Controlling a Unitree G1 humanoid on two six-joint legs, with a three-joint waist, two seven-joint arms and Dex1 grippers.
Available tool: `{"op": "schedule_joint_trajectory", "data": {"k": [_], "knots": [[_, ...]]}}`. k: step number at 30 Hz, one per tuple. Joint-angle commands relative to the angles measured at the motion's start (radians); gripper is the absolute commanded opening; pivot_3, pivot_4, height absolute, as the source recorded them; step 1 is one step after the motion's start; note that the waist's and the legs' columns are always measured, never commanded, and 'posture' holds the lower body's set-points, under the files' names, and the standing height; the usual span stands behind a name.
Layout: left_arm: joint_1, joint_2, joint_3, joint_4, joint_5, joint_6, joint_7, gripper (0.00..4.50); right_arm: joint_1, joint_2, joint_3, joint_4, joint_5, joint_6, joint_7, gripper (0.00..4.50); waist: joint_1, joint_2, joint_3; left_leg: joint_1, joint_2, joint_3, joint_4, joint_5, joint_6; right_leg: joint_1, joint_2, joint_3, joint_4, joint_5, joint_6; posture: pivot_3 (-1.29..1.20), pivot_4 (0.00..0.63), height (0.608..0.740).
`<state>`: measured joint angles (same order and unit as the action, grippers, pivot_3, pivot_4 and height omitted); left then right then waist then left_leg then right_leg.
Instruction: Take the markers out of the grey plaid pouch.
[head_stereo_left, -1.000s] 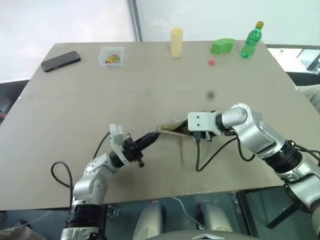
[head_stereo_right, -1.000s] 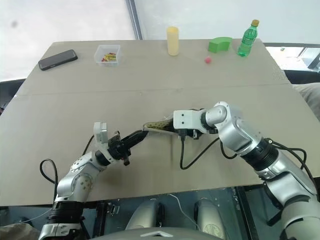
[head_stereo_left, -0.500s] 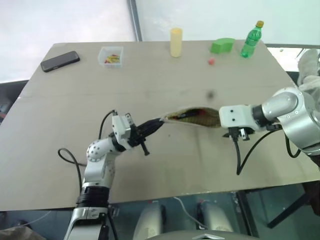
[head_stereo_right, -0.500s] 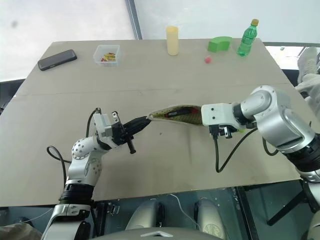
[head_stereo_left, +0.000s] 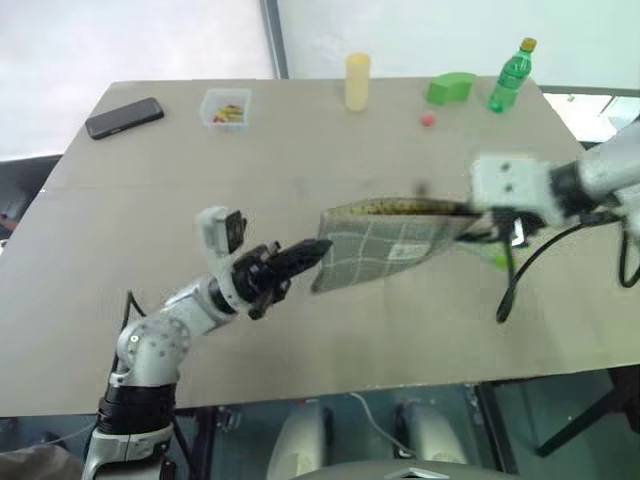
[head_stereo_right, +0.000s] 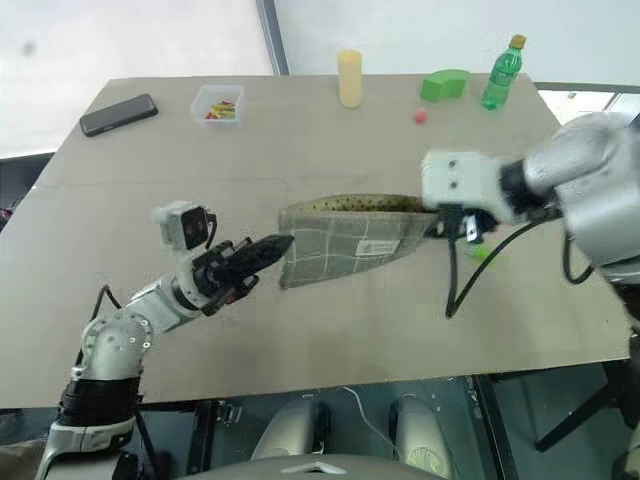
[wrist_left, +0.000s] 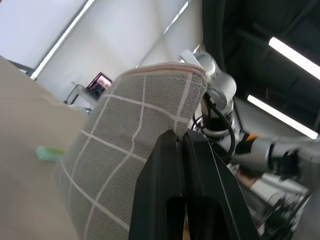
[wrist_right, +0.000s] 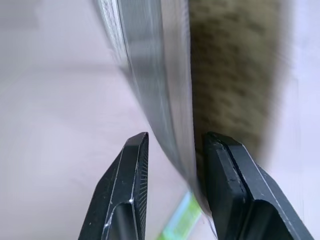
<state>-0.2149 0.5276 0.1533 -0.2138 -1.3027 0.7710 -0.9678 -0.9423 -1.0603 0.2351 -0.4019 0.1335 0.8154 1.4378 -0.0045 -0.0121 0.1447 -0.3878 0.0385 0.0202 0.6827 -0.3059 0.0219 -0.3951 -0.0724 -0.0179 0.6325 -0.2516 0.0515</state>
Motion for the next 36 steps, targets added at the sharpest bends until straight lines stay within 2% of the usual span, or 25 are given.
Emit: {"op": "schedule_joint_trajectory", "data": {"k": [1, 4, 7, 13, 23, 29, 36], "knots": [[0.055, -0.007, -0.008, 0.034, 0.091, -0.029, -0.027, 0.0, -0.036, -0.03, -0.096, -0.082, 0.125, 0.102, 0.028, 1.7, -0.003, 0.0, 0.0, 0.0, 0.0, 0.0, -0.001, 0.0, 0.0, 0.0, 0.0, 0.0, -0.001, 0.0, 0.0, 0.0, 0.15, 0.74], [0.102, -0.006, -0.041, 0.092, 0.219, -0.099, -0.097, 0.0, -0.028, -0.015, -0.119, -0.129, 0.193, 0.167, -0.019, 1.7, -0.009, 0.0, 0.0, 0.002, 0.0, 0.001, -0.003, 0.0, 0.0, 0.001, 0.001, 0.001, -0.002, 0.0, 0.0, 0.0, 0.15, 0.74], [0.14, -0.018, -0.064, 0.118, 0.309, -0.158, -0.138, 0.0, -0.024, 0.065, -0.098, -0.167, 0.207, 0.229, -0.147, 1.7, -0.008, 0.0, 0.0, 0.002, 0.0, 0.001, -0.003, 0.0, 0.0, 0.0, 0.002, 0.001, -0.002, 0.0, 0.0, 0.0, 0.15, 0.74], [0.17, -0.052, -0.047, 0.097, 0.327, -0.151, -0.129, 0.0, -0.006, 0.219, -0.029, -0.197, 0.207, 0.285, -0.336, 1.7, 0.0, -0.001, 0.0, 0.002, -0.001, 0.001, -0.001, 0.0, 0.0, 0.0, 0.001, 0.002, 0.001, 0.0, 0.0, 0.0, 0.15, 0.74], [0.145, -0.074, -0.015, 0.05, 0.306, -0.111, -0.074, 0.0, 0.06, 0.186, 0.007, -0.252, 0.329, 0.342, -0.34, 1.7, 0.0, -0.001, 0.0, 0.001, -0.001, 0.0, 0.0, 0.0, 0.0, 0.0, 0.001, 0.002, 0.001, 0.0, 0.0, 0.0, 0.15, 0.74], [0.159, -0.076, -0.032, 0.0, 0.311, -0.099, -0.077, 0.0, 0.128, 0.208, 0.063, -0.138, 0.288, 0.295, -0.411, 1.7, 0.0, -0.002, -0.001, 0.001, -0.001, 0.0, 0.0, 0.0, 0.0, 0.0, 0.001, 0.002, 0.002, 0.0, 0.0, 0.0, 0.15, 0.74], [0.156, -0.075, -0.039, -0.049, 0.304, -0.07, -0.044, 0.0, 0.136, 0.261, 0.007, -0.04, 0.358, 0.327, -0.431, 1.7, -0.003, -0.002, -0.001, 0.001, -0.001, 0.0, 0.0, 0.0, 0.0, 0.0, 0.001, 0.002, 0.002, 0.0, 0.0, 0.0, 0.15, 0.74]]}}
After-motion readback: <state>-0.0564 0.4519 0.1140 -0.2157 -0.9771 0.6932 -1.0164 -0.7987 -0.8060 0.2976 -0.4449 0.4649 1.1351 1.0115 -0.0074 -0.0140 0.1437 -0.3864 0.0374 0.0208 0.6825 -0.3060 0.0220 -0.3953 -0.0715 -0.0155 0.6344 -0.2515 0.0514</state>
